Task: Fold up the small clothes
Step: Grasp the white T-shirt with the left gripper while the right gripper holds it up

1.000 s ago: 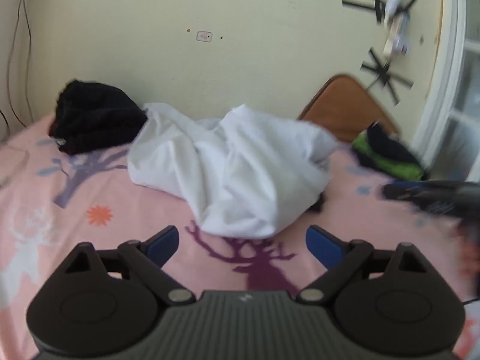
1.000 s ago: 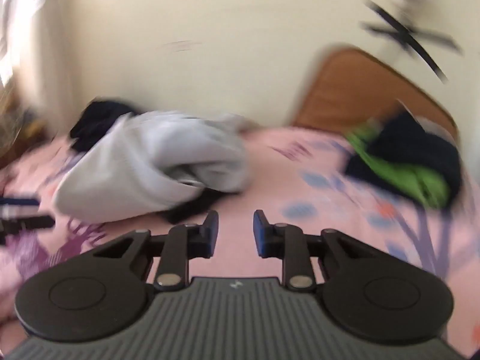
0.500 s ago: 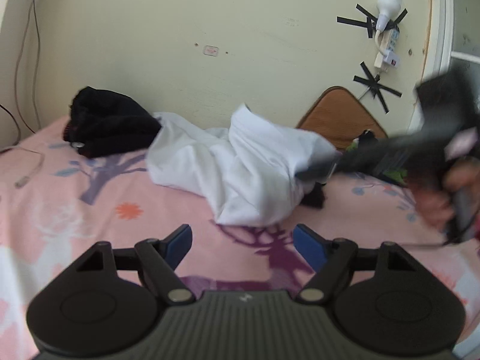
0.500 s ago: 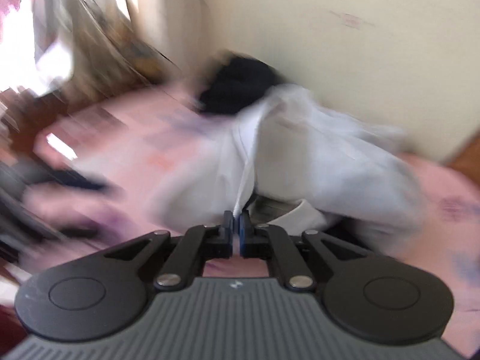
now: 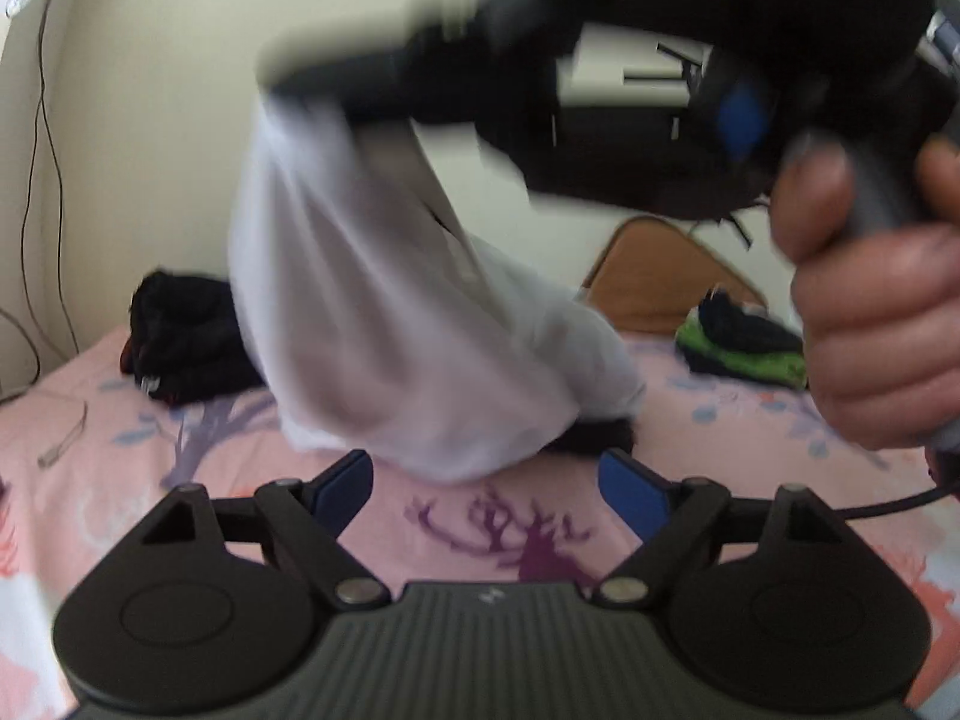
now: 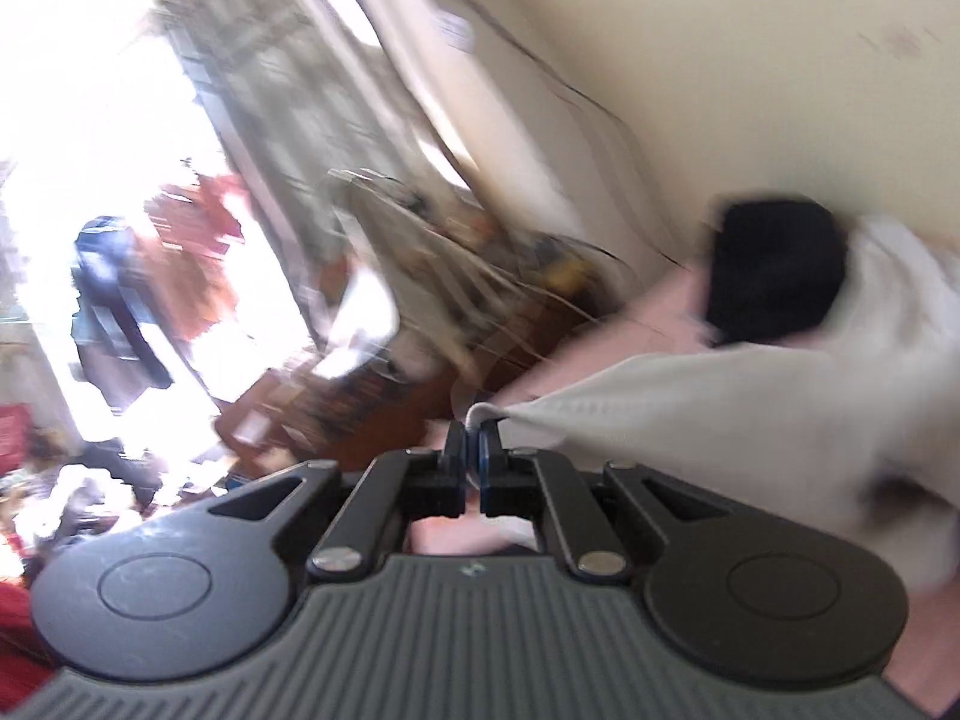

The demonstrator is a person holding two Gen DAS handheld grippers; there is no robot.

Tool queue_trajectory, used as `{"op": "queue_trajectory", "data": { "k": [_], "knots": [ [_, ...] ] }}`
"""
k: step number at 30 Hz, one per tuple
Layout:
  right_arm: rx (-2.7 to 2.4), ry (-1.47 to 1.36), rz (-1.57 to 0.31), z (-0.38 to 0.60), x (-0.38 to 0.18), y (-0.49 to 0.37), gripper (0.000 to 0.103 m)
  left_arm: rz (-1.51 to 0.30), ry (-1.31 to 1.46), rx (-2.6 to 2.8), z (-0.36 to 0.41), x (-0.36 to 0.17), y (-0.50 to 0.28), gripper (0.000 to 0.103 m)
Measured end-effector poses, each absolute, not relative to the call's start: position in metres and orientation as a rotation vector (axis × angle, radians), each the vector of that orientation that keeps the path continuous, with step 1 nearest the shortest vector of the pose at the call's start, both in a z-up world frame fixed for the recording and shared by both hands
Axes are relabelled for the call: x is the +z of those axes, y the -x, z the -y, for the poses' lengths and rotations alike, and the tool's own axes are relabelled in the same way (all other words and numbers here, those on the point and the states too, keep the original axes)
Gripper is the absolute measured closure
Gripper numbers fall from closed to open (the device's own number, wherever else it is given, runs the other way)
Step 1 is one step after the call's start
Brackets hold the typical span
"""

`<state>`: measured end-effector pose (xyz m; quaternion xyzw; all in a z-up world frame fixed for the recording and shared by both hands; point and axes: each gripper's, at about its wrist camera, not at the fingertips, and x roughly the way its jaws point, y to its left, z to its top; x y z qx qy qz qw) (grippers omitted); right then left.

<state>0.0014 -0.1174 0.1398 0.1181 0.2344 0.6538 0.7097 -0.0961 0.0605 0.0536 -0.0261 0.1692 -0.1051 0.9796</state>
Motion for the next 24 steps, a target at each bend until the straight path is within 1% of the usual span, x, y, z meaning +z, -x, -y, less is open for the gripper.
{"op": "queue_trajectory", "data": {
  "k": [2,4,5,6,7,10,13,15,18,21,24],
  "knots": [
    [1.478,-0.245,-0.474,0.118,0.161,0.012,0.097,-0.304,0.062,-0.207,-0.061,0.057,0.099,0.016],
    [1.421,-0.219,-0.484,0.115,0.169,0.012,0.088,-0.304,0.068,-0.199,-0.062,0.058,0.099,0.015],
    [1.383,-0.193,-0.499,0.113,0.167,0.01,0.08,-0.318,0.07,-0.193,-0.063,0.056,0.098,0.015],
    [1.345,-0.16,-0.54,0.108,0.163,0.004,0.056,-0.338,0.076,-0.185,-0.065,0.054,0.095,0.015],
    [1.3,-0.145,-0.579,0.11,0.157,0.0,0.047,-0.357,0.082,-0.174,-0.067,0.051,0.093,0.015],
    [1.209,-0.179,-0.591,0.147,0.136,-0.005,0.047,-0.393,0.09,-0.146,-0.072,0.042,0.089,0.015],
    [1.163,-0.247,-0.562,0.196,0.137,-0.003,0.047,-0.418,0.095,-0.123,-0.076,0.037,0.082,0.017],
    [1.08,-0.216,-0.503,0.215,0.143,0.005,0.047,-0.426,0.108,-0.116,-0.081,0.034,0.08,0.017],
    [0.974,-0.049,-0.47,0.228,0.128,0.023,0.047,-0.429,0.135,-0.128,-0.088,0.031,0.079,0.017],
    [0.949,0.196,-0.471,0.221,0.095,0.049,0.047,-0.414,0.183,-0.133,-0.105,0.035,0.084,0.017],
    [0.966,0.433,-0.428,0.204,0.065,0.073,0.047,-0.396,0.274,-0.129,-0.124,0.043,0.084,0.017]
  ]
}}
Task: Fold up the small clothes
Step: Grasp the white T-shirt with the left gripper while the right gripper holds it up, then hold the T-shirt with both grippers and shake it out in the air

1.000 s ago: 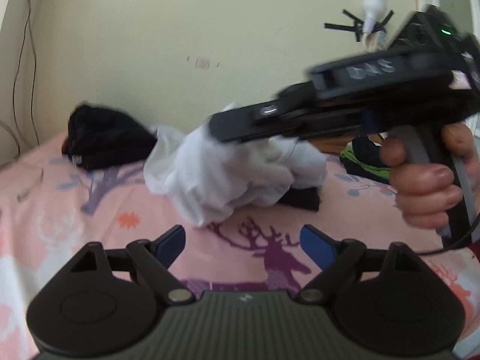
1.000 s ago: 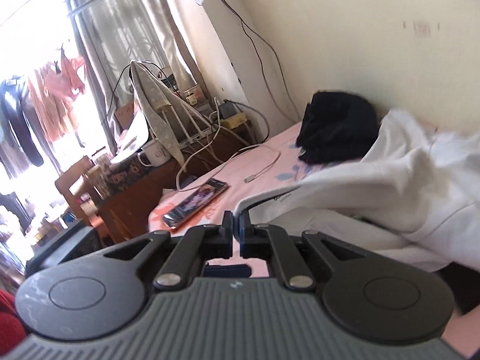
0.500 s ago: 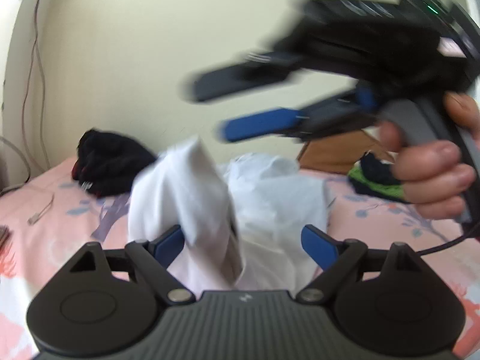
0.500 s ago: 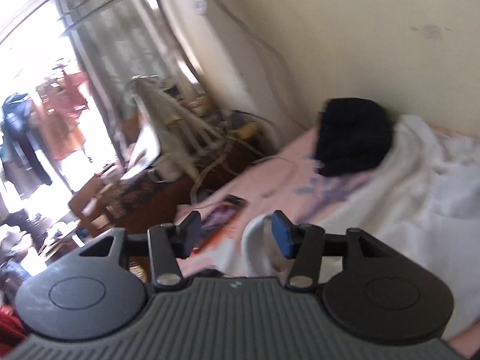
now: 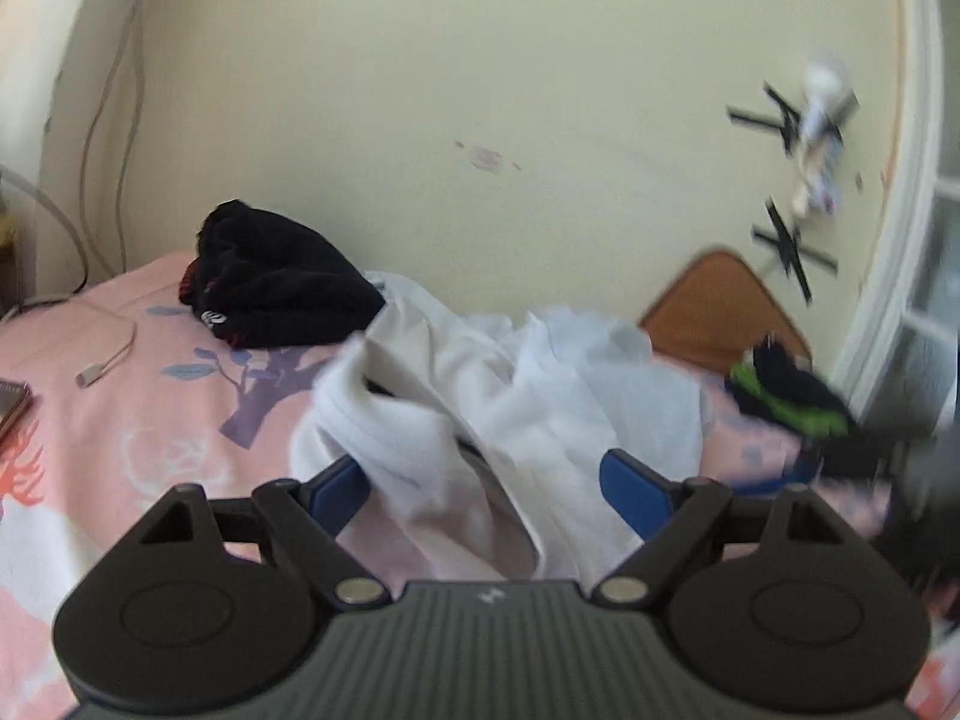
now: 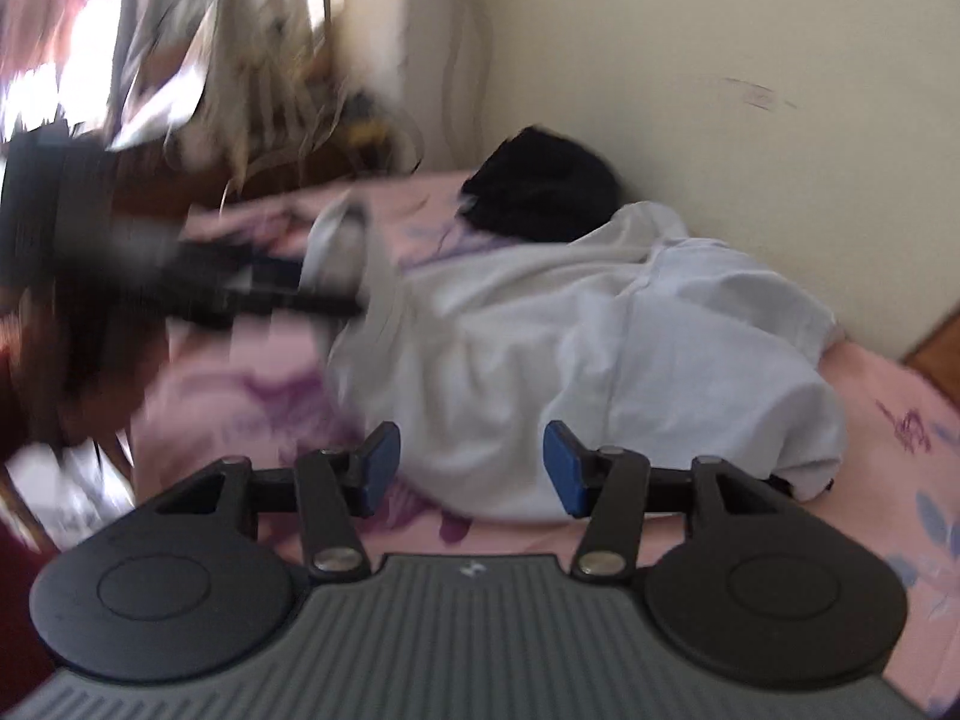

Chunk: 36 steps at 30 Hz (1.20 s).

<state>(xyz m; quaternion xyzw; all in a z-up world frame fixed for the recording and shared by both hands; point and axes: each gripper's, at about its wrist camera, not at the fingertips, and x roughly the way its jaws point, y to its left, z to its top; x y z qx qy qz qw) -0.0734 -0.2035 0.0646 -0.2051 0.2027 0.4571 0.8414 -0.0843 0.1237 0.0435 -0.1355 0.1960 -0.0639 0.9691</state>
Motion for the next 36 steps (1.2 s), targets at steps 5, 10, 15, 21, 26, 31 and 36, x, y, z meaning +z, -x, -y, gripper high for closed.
{"op": "queue_trajectory", "data": {
  "k": [5,10,15,21,26,31,36],
  "knots": [
    [0.874,0.562,-0.43,0.173,0.037,0.073,0.052,-0.382,0.27,-0.097,-0.131,0.05,0.084,0.016],
    [0.756,0.359,-0.381,0.187,0.074,0.036,0.099,-0.396,0.215,-0.112,-0.121,0.044,0.089,0.013],
    [0.726,0.268,-0.29,0.198,0.112,0.029,0.099,-0.435,0.193,-0.119,-0.107,0.035,0.085,0.011],
    [0.671,0.253,-0.182,0.194,0.13,0.023,0.099,-0.472,0.107,-0.063,-0.093,0.026,0.078,0.01],
    [0.644,0.226,-0.08,0.199,0.143,0.021,0.099,-0.493,0.007,-0.029,-0.077,0.018,0.073,0.044],
    [0.595,0.216,0.031,0.207,0.162,0.03,0.099,-0.462,0.024,-0.036,-0.081,0.044,0.054,0.091],
    [0.49,0.181,0.194,0.224,0.202,0.042,0.099,-0.177,-0.049,-0.014,-0.088,0.134,0.068,0.093]
  ]
}}
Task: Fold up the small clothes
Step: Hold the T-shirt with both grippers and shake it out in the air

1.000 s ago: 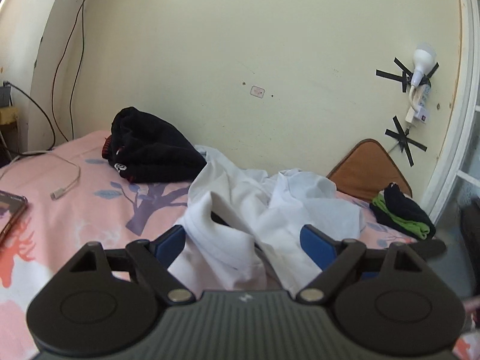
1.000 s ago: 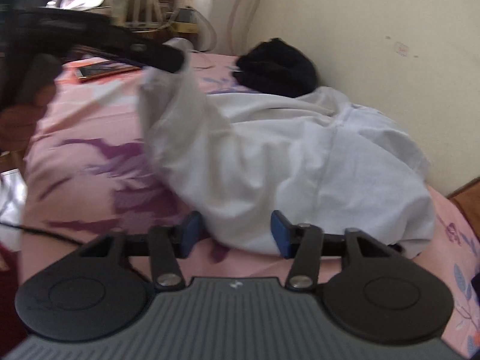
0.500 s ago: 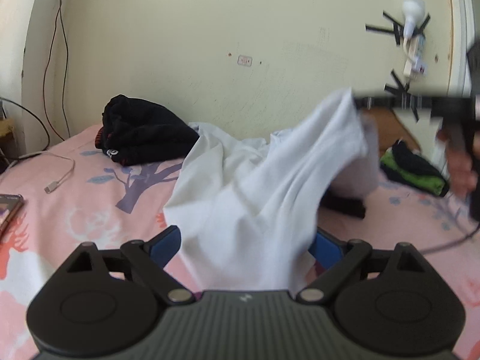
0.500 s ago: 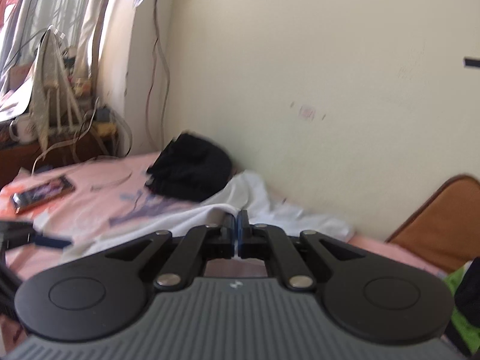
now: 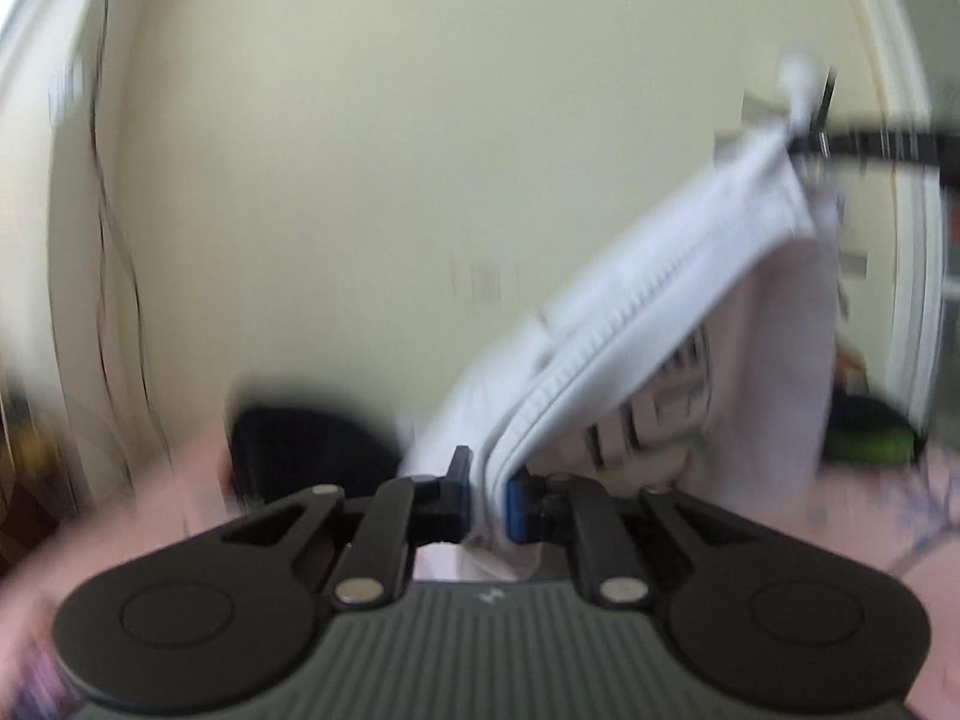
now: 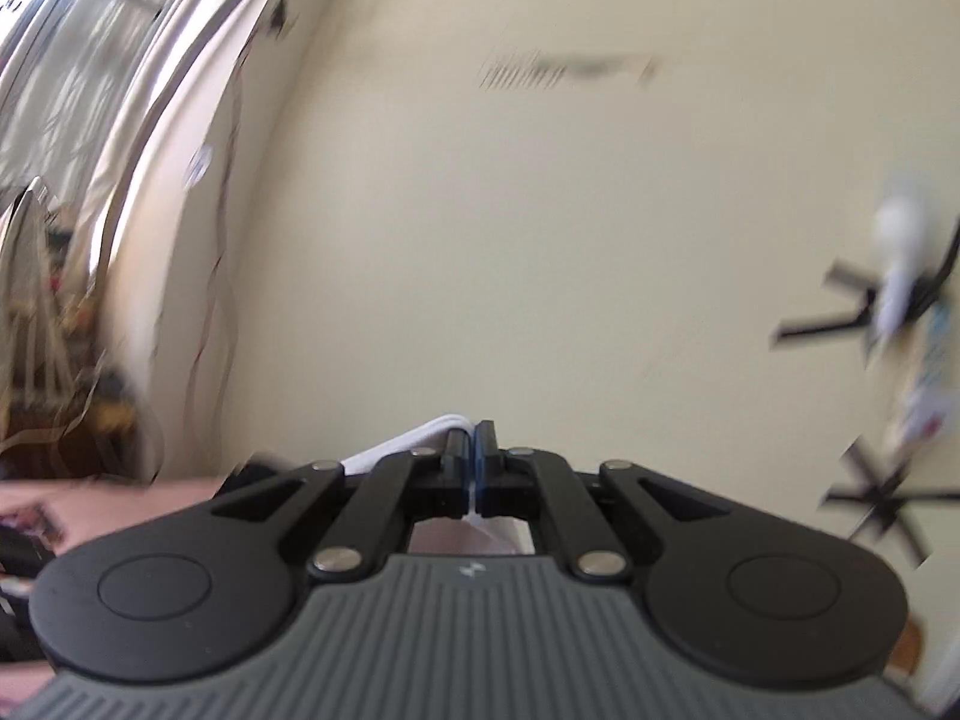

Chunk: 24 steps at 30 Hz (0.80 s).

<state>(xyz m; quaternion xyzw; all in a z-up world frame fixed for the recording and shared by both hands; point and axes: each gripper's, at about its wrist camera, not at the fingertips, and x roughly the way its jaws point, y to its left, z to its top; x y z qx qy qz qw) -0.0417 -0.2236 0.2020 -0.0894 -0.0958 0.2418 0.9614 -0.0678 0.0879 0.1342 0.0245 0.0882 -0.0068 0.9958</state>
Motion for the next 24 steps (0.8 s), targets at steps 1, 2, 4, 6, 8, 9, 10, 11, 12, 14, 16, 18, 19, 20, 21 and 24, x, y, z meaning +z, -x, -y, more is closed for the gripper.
{"op": "queue_trajectory", "data": {
  "k": [1,2,4,6,8,9,10,11,12,14,16,18,19,20,21,24],
  "knots": [
    [0.469,0.172,0.227,0.228,0.214,0.046,0.099,-0.107,-0.074,-0.007,-0.088,0.159,0.073,0.093],
    [0.452,0.163,0.261,0.232,0.227,0.052,0.099,-0.049,-0.094,-0.004,-0.089,0.181,0.079,0.093],
    [0.417,0.149,0.329,0.24,0.253,0.066,0.099,0.058,-0.137,0.005,-0.087,0.227,0.09,0.093],
    [0.395,0.135,0.398,0.247,0.284,0.082,0.099,0.172,-0.202,0.035,-0.081,0.268,0.105,0.093],
    [0.379,0.139,0.463,0.249,0.315,0.099,0.099,0.272,-0.274,0.063,-0.072,0.303,0.12,0.093],
    [0.361,0.146,0.494,0.251,0.33,0.109,0.099,0.321,-0.315,0.079,-0.066,0.318,0.127,0.093],
    [0.342,0.152,0.519,0.254,0.345,0.12,0.099,0.363,-0.356,0.097,-0.061,0.331,0.133,0.093],
    [0.33,0.155,0.537,0.257,0.36,0.128,0.099,0.406,-0.401,0.121,-0.054,0.344,0.14,0.093],
    [0.318,0.158,0.55,0.261,0.373,0.135,0.099,0.442,-0.439,0.145,-0.047,0.355,0.144,0.093],
    [0.296,0.179,0.569,0.264,0.398,0.144,0.099,0.489,-0.492,0.181,-0.037,0.375,0.149,0.093],
    [0.281,0.204,0.567,0.263,0.416,0.146,0.099,0.509,-0.523,0.202,-0.03,0.39,0.145,0.092],
    [0.275,0.223,0.544,0.264,0.424,0.144,0.099,0.506,-0.546,0.217,-0.028,0.398,0.138,0.09],
    [0.275,0.231,0.521,0.265,0.424,0.137,0.099,0.493,-0.561,0.218,-0.027,0.398,0.131,0.089],
    [0.278,0.236,0.491,0.266,0.42,0.131,0.099,0.477,-0.574,0.214,-0.025,0.396,0.124,0.088],
    [0.282,0.238,0.453,0.268,0.414,0.122,0.099,0.455,-0.583,0.201,-0.025,0.391,0.112,0.088],
    [0.294,0.216,0.318,0.281,0.38,0.076,0.099,0.338,-0.603,0.137,-0.018,0.36,0.072,0.088]
  ]
}}
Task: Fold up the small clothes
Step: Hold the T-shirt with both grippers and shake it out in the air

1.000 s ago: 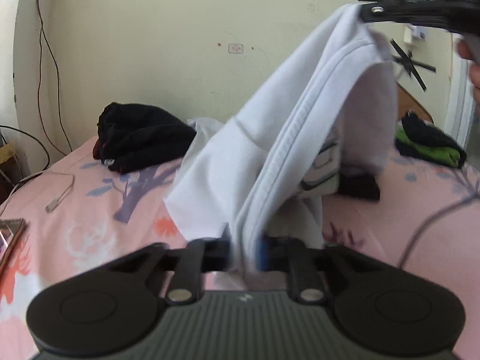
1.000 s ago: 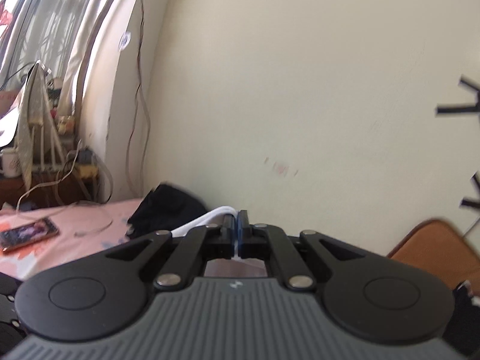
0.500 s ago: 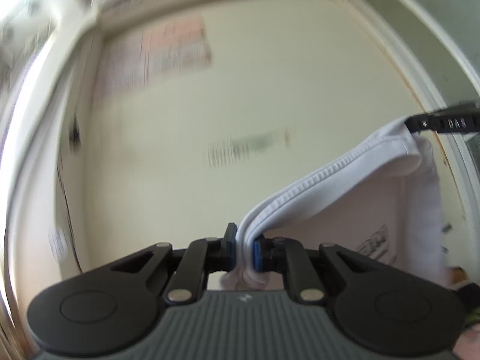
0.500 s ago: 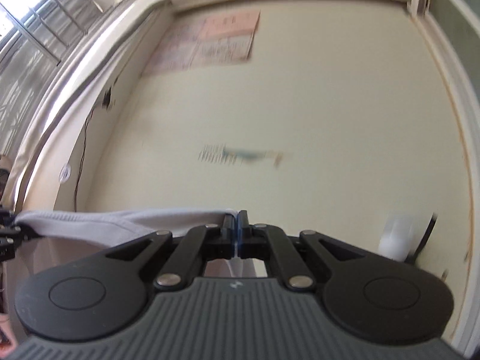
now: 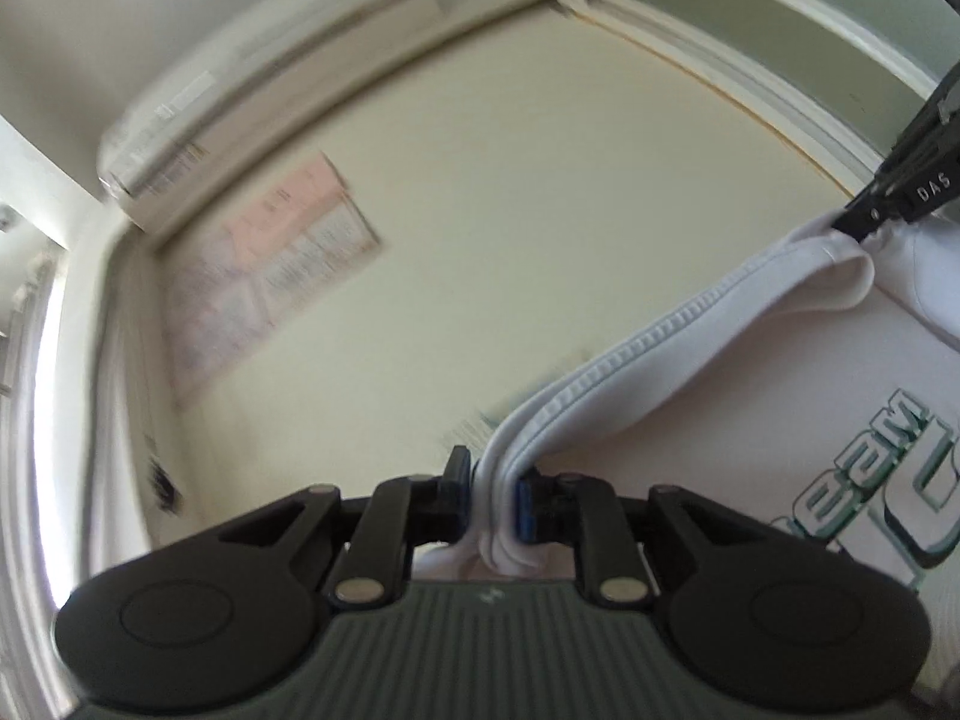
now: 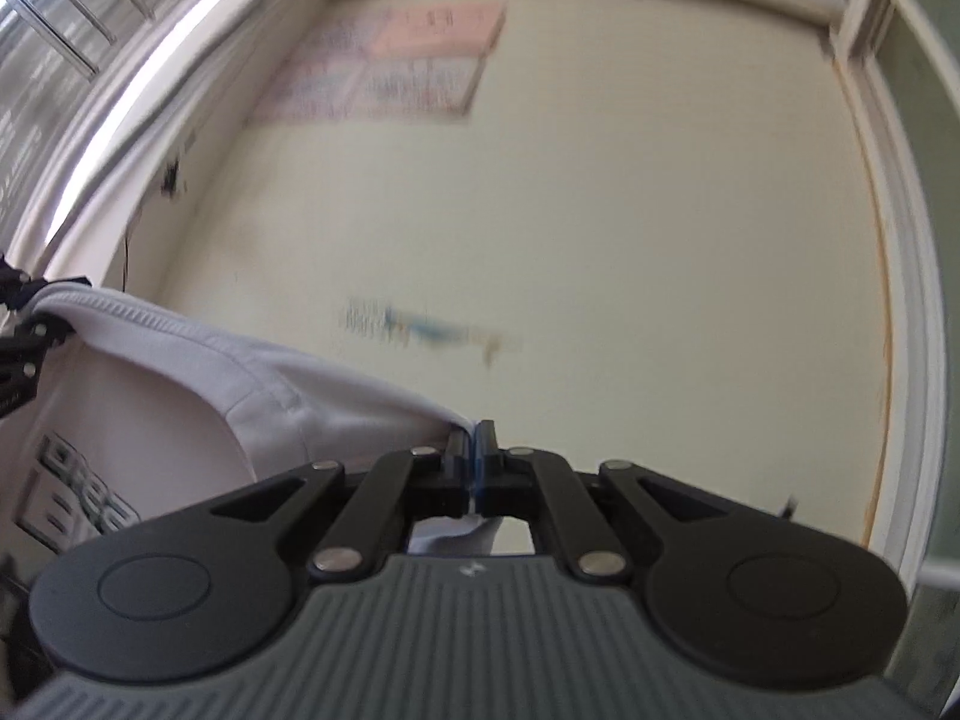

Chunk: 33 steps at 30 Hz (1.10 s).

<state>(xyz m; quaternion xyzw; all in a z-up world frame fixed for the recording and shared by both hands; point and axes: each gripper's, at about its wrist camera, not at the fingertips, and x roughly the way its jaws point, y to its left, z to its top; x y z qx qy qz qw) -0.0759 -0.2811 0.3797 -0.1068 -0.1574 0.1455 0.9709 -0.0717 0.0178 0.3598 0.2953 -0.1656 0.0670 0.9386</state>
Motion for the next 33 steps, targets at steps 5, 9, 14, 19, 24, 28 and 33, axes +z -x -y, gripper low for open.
{"op": "queue_trajectory", "data": {
  "k": [5,9,14,19,24,28,33],
  "knots": [
    [0.232,0.15,0.025,0.296,0.271,-0.061,0.099,0.046,-0.668,0.094,0.018,0.235,-0.052,0.082],
    [0.142,0.185,-0.322,0.281,0.145,-0.184,0.079,-0.402,-0.622,0.037,0.025,0.106,-0.156,0.079],
    [0.282,0.089,-0.51,0.315,0.03,-0.165,0.072,-0.649,-0.457,-0.032,-0.016,0.015,-0.161,0.053],
    [0.317,0.196,-0.495,0.329,-0.014,-0.124,0.038,-0.692,-0.376,-0.087,-0.051,0.011,-0.119,0.021],
    [0.447,-0.048,-0.65,0.355,-0.006,-0.158,0.065,-0.769,-0.278,-0.128,-0.069,0.009,-0.086,0.023],
    [0.505,-0.255,-0.695,0.385,0.006,-0.184,0.094,-0.753,-0.24,-0.111,-0.076,0.02,-0.075,0.029],
    [0.137,0.134,-0.425,0.416,0.07,-0.174,0.095,-0.762,-0.292,-0.122,-0.073,0.021,-0.073,0.057]
  ]
}}
